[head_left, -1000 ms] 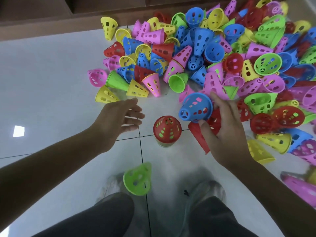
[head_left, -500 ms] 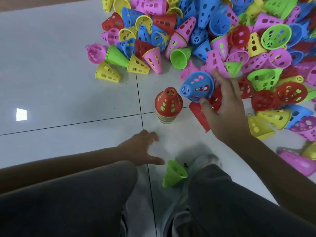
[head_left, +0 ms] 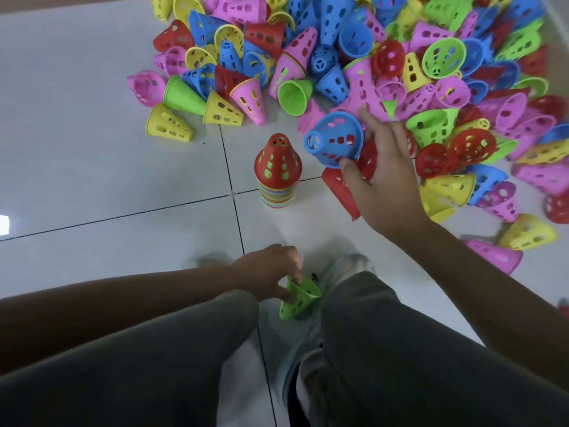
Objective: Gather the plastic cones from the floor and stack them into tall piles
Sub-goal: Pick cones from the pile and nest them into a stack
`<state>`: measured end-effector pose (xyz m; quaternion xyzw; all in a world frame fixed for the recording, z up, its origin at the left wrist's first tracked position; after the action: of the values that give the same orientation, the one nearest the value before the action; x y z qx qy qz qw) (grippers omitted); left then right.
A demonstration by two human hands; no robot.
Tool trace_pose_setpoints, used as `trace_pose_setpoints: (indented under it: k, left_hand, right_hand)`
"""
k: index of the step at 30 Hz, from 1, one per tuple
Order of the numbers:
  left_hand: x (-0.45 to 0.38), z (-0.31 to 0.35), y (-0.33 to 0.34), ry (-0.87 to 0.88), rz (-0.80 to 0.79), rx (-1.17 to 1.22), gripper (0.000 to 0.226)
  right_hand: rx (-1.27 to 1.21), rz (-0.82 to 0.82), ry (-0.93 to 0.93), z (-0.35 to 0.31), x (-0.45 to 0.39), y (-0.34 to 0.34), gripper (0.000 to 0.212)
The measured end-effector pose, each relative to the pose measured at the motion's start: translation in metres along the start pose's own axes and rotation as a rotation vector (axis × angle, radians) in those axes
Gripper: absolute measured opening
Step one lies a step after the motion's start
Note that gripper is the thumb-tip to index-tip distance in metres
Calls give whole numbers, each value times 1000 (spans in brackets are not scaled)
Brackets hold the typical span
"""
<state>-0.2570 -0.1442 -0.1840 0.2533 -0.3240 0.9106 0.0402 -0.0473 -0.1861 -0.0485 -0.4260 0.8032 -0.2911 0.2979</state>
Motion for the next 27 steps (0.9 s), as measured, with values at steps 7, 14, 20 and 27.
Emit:
trace_pose_setpoints:
  k: [7, 14, 20, 27]
  left_hand:
    - [20, 8, -21, -115, 252, -22, 51]
    - [73, 55, -87, -44, 483, 308, 13]
    - [98, 83, -138, 13, 614, 1069, 22]
    - [82, 82, -166, 11, 585, 1351, 32]
  right_hand:
    - [-26, 76, 1, -6, 24, -6, 63]
    - [-78, 111, 43, -5, 47, -8, 60]
    - [-100, 147, 53, -8, 50, -7, 60]
    - [-110, 167, 25, -15, 44, -6, 61]
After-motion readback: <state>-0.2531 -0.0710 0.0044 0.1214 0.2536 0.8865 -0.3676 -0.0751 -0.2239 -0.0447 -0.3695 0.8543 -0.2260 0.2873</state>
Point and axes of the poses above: each hand's wrist, its own x-axis away from the middle knuckle, its own y-axis out of the palm, z = x × y, the point moved 3 cm from there along -x, towards the middle knuckle, and after that the axes turned 7 degrees about -y, right-handed, at the moved point
